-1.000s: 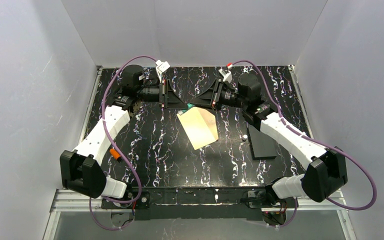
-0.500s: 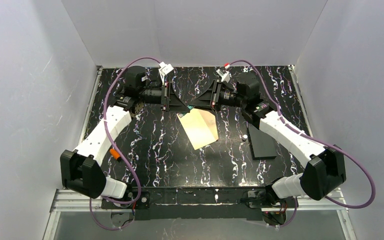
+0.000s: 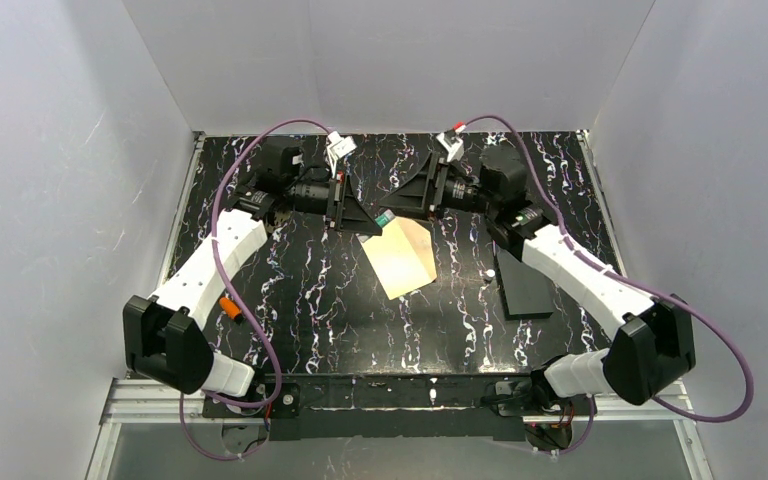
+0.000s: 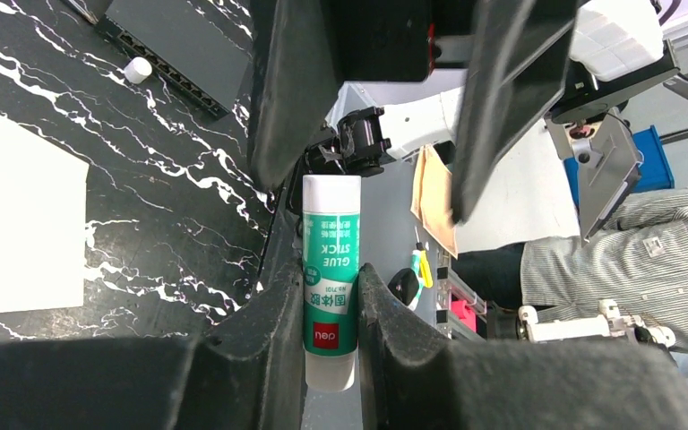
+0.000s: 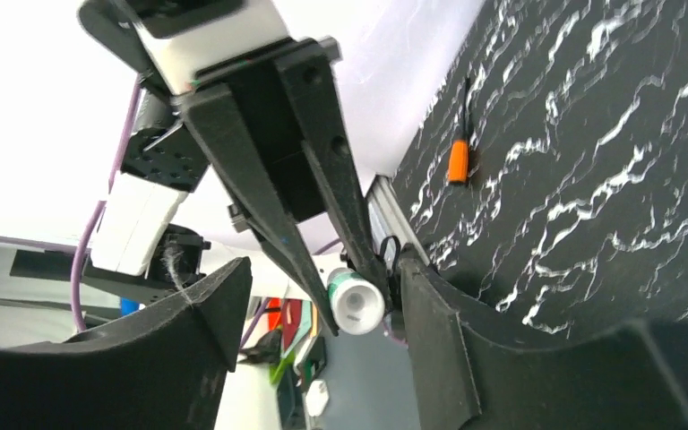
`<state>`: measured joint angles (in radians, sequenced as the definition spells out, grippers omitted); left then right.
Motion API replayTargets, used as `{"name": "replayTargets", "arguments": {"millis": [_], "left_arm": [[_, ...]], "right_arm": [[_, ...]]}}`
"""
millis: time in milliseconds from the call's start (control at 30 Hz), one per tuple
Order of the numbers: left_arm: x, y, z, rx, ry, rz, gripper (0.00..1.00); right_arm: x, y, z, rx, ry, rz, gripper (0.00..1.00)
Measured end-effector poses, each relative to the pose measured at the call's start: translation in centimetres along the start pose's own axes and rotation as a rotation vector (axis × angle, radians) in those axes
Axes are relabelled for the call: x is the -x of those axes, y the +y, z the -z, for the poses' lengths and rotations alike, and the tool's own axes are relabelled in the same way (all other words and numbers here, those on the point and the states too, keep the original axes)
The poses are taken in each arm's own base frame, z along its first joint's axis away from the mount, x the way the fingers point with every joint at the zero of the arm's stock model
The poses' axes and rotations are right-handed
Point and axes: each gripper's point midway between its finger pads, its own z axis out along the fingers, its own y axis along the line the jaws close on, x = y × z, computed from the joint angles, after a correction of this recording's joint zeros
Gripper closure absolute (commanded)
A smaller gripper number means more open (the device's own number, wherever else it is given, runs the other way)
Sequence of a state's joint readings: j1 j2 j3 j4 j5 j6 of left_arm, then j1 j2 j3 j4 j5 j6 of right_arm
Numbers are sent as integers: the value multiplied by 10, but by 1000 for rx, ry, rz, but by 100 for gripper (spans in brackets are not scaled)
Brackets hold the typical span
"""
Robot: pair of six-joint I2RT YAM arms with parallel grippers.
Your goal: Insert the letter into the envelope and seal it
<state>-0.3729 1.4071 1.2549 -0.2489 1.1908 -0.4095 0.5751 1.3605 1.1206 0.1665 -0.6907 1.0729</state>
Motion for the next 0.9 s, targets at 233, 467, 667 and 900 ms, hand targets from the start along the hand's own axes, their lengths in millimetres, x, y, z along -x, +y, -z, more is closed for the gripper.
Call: {"name": "replayTargets", "arguments": {"millis": [233,467,667,900], "left_arm": [[2,-4,-1,-17,8,1,100],[5,-5,-2,-21,-1,-10,100],[12,-12,-2,-48,-14,-13,100],[19,-23,-1,-91,-24,-21,100]], "right_arm": [[16,32,21,154,-101,149,29],[11,19,20,102,-80,163,33],[7,18,20,106,-60,185,45],[3,28,22,152,-28,222,52]]}}
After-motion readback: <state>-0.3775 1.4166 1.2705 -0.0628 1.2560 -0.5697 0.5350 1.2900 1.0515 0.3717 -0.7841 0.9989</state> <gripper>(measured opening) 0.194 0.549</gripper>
